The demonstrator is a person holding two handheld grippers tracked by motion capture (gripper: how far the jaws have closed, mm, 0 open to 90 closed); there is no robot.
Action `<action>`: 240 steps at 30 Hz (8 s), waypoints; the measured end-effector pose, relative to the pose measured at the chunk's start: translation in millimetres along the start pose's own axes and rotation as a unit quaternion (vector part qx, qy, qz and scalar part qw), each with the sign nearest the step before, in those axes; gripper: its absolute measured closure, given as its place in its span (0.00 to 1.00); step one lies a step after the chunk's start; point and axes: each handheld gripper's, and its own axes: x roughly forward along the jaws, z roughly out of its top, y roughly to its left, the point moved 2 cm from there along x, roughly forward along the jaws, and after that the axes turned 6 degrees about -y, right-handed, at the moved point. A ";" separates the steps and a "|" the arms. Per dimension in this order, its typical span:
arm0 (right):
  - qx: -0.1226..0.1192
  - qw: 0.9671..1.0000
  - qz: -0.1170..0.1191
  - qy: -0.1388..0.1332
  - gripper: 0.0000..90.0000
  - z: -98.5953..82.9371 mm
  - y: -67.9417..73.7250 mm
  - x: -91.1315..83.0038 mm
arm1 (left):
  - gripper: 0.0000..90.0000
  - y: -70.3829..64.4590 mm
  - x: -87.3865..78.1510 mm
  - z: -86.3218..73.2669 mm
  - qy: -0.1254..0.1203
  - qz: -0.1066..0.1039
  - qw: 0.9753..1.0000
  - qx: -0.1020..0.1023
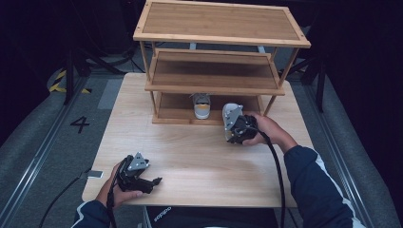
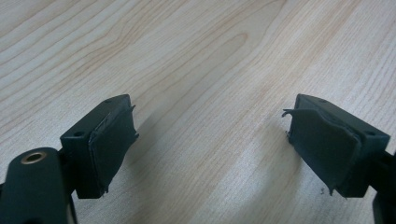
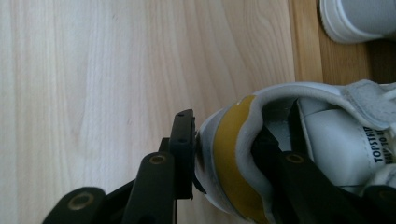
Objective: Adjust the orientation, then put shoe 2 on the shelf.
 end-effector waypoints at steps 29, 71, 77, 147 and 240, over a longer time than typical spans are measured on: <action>0.016 0.999 0.002 -0.045 0.63 12.4 -51.8 39.4 | 0.16 0.1 -0.2 0.0 0.001 0.000 1.000 0.001; 0.230 0.952 -0.126 -0.160 0.32 -46.4 -26.0 29.3 | 0.16 0.0 -0.6 -0.2 0.002 0.002 1.000 0.001; 0.238 0.949 -0.126 -0.162 0.31 -44.1 -29.5 38.2 | 0.16 -0.1 -0.3 -0.3 0.000 0.003 1.000 0.001; 0.219 0.954 -0.161 -0.124 0.44 -26.3 -43.2 29.1 | 0.17 0.9 -0.8 -0.7 0.000 0.000 1.000 0.003; 0.339 0.904 -0.178 -0.190 0.21 -245.1 108.0 -42.6 | 0.17 -0.7 -1.7 -1.4 0.000 0.008 1.000 -0.001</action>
